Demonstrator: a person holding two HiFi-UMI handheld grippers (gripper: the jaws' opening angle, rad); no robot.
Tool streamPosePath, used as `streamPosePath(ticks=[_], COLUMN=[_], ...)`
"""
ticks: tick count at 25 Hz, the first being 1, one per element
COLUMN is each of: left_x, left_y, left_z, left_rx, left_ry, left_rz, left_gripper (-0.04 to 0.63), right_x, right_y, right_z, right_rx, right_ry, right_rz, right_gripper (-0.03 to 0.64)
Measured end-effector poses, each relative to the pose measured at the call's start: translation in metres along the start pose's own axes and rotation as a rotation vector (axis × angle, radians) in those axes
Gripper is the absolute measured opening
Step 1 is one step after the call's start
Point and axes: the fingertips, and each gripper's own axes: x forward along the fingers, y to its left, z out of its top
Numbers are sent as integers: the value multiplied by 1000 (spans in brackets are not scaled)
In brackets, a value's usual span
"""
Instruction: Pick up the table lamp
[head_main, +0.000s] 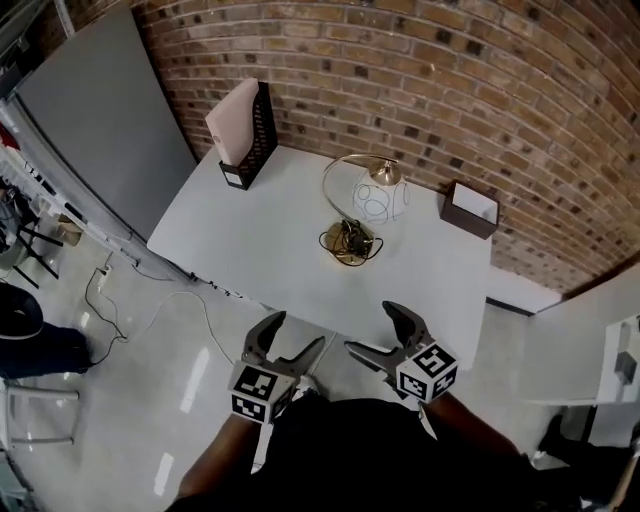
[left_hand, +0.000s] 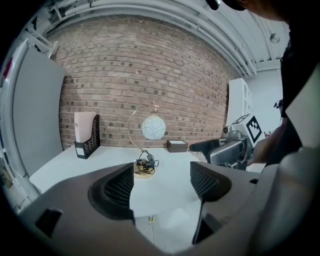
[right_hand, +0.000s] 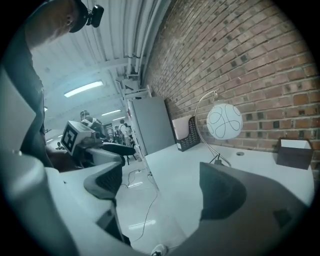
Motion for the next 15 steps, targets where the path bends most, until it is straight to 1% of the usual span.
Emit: streamPosePath(ticks=[4, 7, 11, 15], left_x=[8, 19, 33, 52], left_y=[32, 48, 52, 52], left_z=[-1, -1, 8, 14], left_rx=[18, 39, 41, 49], left_ry=[10, 22, 17, 20], left_rz=[-52, -95, -143, -170], left_gripper=[353, 353, 353, 353], right_x=[26, 38, 42, 43], right_y=[-8, -12, -19, -42], right_z=[3, 3, 0, 10], right_rx=[21, 38, 51, 54], right_ry=[-10, -16, -4, -23], right_rz=[-67, -108, -145, -178], right_gripper=[488, 486, 486, 485])
